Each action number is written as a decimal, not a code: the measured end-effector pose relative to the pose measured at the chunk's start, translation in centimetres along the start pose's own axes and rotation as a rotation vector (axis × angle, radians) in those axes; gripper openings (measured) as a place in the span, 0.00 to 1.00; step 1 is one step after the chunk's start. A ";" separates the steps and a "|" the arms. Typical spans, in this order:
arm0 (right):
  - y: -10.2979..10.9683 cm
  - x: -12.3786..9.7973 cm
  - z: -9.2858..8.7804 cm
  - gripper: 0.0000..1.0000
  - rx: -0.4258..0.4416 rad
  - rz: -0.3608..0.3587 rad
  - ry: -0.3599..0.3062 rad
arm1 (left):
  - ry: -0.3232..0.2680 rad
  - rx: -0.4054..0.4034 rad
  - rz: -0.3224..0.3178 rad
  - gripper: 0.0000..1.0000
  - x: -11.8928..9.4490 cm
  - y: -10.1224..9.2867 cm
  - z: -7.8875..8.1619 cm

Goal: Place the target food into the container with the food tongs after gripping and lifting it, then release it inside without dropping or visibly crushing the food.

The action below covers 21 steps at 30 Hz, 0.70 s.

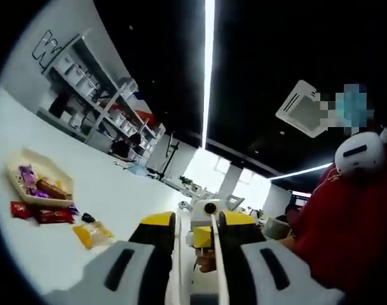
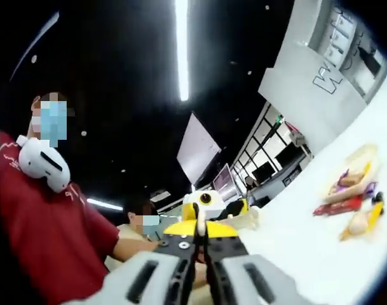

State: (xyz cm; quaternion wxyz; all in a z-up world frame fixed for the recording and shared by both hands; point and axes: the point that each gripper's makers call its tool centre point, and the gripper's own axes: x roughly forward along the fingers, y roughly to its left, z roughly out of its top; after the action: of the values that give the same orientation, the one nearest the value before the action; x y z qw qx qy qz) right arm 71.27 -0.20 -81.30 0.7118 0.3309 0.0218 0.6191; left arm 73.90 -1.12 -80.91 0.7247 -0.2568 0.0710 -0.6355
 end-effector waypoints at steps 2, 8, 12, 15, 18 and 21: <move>0.1 0.2 1.1 0.00 0.040 0.003 -0.080 | -0.024 -0.010 0.000 0.28 0.1 -0.1 0.4; 0.4 0.4 4.1 0.00 0.096 0.029 -0.299 | -0.097 -0.002 -0.006 0.30 1.0 -0.6 2.5; 0.1 0.0 4.9 0.00 0.137 0.032 -0.353 | -0.097 0.011 0.001 0.33 1.1 -0.7 2.5; 0.6 1.0 3.9 0.00 0.102 0.030 -0.318 | -0.112 0.002 0.007 0.32 1.2 -0.7 2.5; 0.8 1.7 2.8 0.00 0.113 0.040 -0.299 | -0.123 -0.017 -0.004 0.35 1.5 -1.0 2.6; 1.0 1.7 2.3 0.00 0.118 0.052 -0.282 | -0.122 -0.015 -0.006 0.35 1.5 -1.2 2.7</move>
State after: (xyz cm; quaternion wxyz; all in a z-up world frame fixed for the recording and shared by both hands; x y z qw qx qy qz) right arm 71.83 0.37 -78.37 0.6711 0.4561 -0.0505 0.5823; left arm 74.31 -1.90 -77.72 0.7240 -0.3004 0.0307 -0.6202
